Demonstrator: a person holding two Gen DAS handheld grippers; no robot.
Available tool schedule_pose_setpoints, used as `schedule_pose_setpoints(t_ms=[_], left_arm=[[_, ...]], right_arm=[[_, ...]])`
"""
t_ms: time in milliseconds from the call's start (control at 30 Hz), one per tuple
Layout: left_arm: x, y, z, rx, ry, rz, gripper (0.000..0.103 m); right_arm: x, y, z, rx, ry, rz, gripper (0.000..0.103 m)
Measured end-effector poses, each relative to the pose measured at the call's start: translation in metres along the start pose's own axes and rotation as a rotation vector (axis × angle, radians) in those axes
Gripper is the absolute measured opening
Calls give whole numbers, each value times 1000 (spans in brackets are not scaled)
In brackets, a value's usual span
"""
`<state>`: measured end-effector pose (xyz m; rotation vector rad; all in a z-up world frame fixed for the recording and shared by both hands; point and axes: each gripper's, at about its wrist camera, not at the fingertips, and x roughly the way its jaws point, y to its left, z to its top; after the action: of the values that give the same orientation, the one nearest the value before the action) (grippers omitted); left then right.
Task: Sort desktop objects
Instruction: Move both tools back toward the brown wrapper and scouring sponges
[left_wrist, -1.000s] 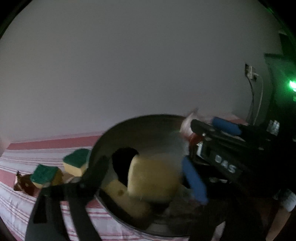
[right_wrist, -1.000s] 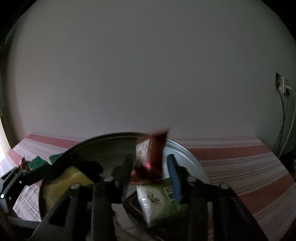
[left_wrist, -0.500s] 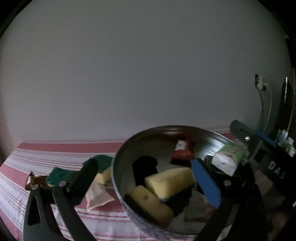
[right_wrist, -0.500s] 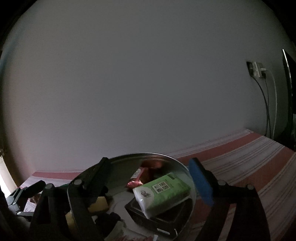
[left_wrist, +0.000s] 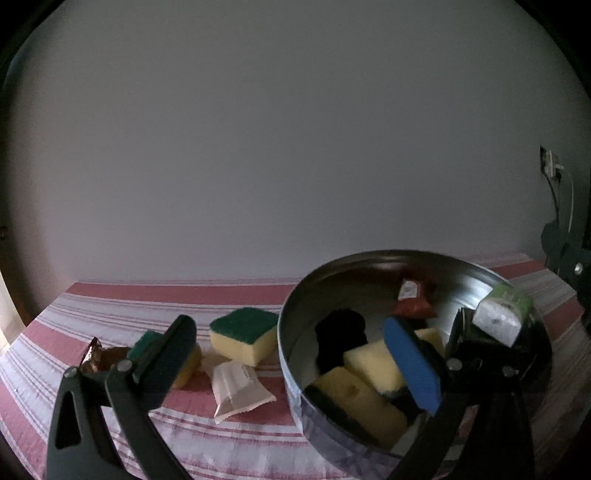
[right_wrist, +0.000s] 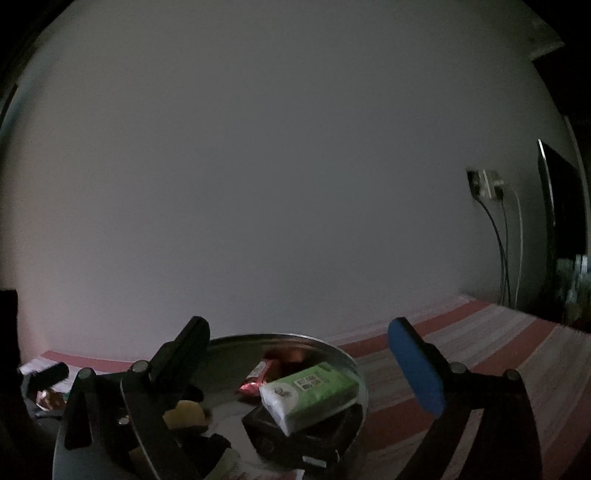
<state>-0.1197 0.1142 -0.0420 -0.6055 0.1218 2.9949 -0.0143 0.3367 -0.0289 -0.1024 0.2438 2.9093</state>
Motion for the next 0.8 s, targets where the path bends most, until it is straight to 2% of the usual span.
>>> schedule_pose_setpoints(t_ms=[167,333,433,667,800], left_arm=[[-11,9,-4,-9,-34,-8,103],[-20,27,-9,-7,-20,-7,103],[-21,44,-12,-11,4,6,103],[-17,98,-21,-68,88,37,103],[-7,134,-26,-90,140,89,103]], right_arm=[[-13,2,-2,22,21,18,99],[-24,11,-5,15,28,60,99],[-30,22,-9,-12,48,90,99],[-38,49,-18,11,121,176,99],[-40,68,-23,8,163,219,99]])
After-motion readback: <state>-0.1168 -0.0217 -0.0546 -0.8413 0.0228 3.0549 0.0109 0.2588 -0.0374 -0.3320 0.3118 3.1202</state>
